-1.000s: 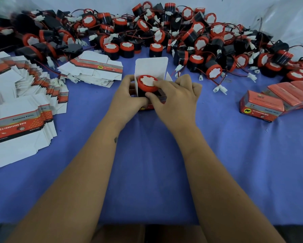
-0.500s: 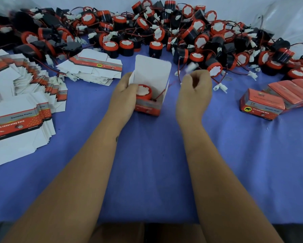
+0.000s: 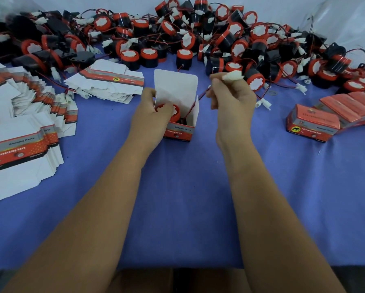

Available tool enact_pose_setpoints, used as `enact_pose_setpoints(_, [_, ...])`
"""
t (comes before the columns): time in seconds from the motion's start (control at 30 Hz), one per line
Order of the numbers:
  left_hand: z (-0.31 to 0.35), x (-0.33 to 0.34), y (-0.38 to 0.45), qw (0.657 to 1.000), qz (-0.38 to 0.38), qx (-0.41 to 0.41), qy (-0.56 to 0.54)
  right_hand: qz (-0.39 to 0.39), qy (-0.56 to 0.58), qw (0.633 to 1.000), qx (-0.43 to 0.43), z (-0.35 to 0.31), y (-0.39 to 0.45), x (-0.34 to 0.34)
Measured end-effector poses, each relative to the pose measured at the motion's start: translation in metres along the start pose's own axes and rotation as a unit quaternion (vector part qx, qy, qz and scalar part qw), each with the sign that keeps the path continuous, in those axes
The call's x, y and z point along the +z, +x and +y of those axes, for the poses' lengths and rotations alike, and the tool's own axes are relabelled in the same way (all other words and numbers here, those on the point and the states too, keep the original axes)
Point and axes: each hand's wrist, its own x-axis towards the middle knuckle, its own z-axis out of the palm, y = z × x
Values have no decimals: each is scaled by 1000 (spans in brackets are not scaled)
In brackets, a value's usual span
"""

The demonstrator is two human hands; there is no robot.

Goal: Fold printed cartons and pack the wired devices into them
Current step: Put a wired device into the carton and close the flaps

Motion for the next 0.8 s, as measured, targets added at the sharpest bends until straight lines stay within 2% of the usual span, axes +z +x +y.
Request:
enact_pose_setpoints(0.07, [2,1,0,1000,10,3,10,-116,-2,992,-54,-5,-8,6])
enact_pose_setpoints(0.13, [3,1,-1,1000,6,8,6,-213,-36,975,-54,-6,-13,10])
enact_pose_setpoints(0.17, [3,0,-2,1000,1,11,5,-231,-59,970,-37,-5,-15,12])
enact_pose_setpoints(0.23, [3,0,-3,1000,-8,10,6,-217,-78,973,2,-4,-16,13])
enact_pose_setpoints(0.33, [3,0,-4,1000,-9,13,14,-182,-139,973,-20,-3,-14,13])
enact_pose_setpoints(0.47, [2,0,-2,999,-6,13,39,-233,-155,959,-31,-5,-16,11])
enact_pose_setpoints(0.67, [7,2,-2,998,-17,-10,64,-268,-224,936,-50,-7,-21,16])
enact_pose_setpoints(0.8, [6,3,0,996,-14,-25,89,-281,-192,939,-53,-8,-25,24])
